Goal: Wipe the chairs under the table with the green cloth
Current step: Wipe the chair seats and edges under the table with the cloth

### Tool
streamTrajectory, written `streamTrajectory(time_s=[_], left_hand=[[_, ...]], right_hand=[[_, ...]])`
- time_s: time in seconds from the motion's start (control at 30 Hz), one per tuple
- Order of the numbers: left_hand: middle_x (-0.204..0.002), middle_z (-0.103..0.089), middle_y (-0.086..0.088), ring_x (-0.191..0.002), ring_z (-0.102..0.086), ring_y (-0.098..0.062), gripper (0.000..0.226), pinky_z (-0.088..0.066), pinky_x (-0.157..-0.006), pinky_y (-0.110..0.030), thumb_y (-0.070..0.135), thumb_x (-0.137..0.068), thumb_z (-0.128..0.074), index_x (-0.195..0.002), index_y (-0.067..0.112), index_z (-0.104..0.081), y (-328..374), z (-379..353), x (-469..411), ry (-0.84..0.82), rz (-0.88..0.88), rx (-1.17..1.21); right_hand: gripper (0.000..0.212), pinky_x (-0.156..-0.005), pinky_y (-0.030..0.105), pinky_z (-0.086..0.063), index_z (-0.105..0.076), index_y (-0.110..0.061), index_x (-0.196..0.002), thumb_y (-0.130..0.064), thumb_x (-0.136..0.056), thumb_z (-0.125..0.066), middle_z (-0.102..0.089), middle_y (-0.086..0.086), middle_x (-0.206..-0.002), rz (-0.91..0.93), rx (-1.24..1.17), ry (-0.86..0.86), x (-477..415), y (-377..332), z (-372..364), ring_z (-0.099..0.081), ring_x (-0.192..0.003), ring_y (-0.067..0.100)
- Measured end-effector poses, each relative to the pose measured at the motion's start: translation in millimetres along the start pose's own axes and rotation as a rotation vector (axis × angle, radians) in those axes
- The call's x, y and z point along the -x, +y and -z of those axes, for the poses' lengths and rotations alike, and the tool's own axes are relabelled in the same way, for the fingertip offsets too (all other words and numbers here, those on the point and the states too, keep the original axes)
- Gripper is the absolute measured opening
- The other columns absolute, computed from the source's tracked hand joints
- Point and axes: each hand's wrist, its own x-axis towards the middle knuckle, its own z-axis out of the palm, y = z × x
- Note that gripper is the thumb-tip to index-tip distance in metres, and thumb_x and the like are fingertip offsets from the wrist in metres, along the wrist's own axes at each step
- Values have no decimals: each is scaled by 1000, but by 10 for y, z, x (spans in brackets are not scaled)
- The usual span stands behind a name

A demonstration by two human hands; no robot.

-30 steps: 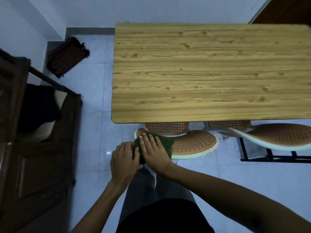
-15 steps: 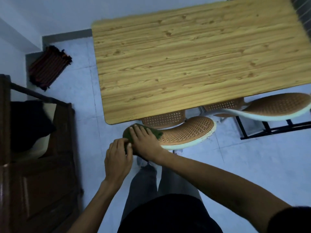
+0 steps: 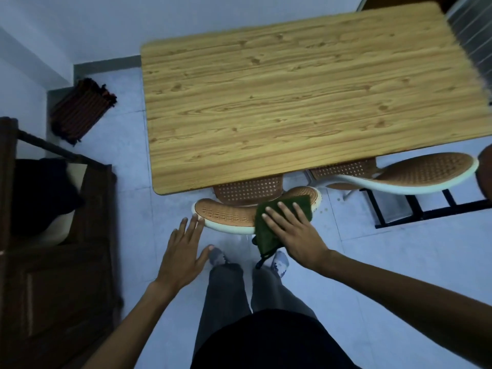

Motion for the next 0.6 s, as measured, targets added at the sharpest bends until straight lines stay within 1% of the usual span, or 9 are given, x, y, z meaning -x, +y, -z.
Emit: streamTrajectory(time_s=[0.13, 0.2, 0.27, 0.4, 0.47, 0.53, 0.6], left_hand=[[-165, -2, -1, -153, 1, -22, 78, -13, -121, -47, 62, -95, -28, -157, 21, -5, -59, -29, 0, -45, -32, -17], [-165, 1, 1, -152, 4, -20, 78, -12, -121, -47, 62, -95, -28, -157, 23, -1, -81, -30, -9, -53, -37, 14], [-165, 2, 3, -151, 8, -17, 80, -11, -121, -46, 65, -93, -28, -157, 24, -2, -90, -10, -25, -70, -40, 31], [-165, 0, 6, -151, 9, -17, 84, -10, -120, -45, 73, -89, -26, -157, 26, -6, -165, 58, -53, -83, -66, 35], [-165, 1, 8, -152, 8, -17, 84, -11, -120, -45, 73, -90, -28, -157, 29, -3, -217, 70, -41, -99, -102, 38], [-165, 2, 10, -152, 8, -15, 86, -11, -121, -45, 73, -90, -32, -156, 30, 2, -272, 69, -32, -107, -118, 61], [-164, 1, 11, -152, 7, -13, 90, -12, -122, -44, 74, -88, -37, -156, 31, 6, -344, 84, -44, -98, -97, 85]], right_hand=[[75, -119, 60, -23, -24, -13, -158, -13, -86, -43, -27, 8, -164, 14, -81, 28, -219, -328, -47, -26, -150, 37], [71, -118, 59, -26, -27, -13, -157, -16, -90, -50, -31, 8, -163, 6, -117, 38, -365, -515, -46, -31, -148, 36], [68, -118, 58, -27, -27, -13, -157, -23, -95, -54, -31, 9, -163, -2, -162, 50, -502, -675, -36, -32, -147, 36], [59, -116, 55, -32, -32, -13, -156, -33, -102, -42, -36, 9, -160, -12, -196, 71, -696, -878, 20, -39, -144, 35], [58, -114, 55, -35, -34, -14, -155, -37, -103, -41, -38, 9, -159, -29, -195, 72, -789, -968, 42, -41, -143, 34], [61, -114, 56, -35, -34, -14, -155, -39, -101, -47, -38, 9, -159, -50, -188, 48, -897, -1086, 55, -41, -142, 34], [73, -115, 58, -33, -32, -13, -155, -42, -95, -58, -38, 11, -159, -66, -191, 3, -1053, -1212, 69, -41, -142, 37]])
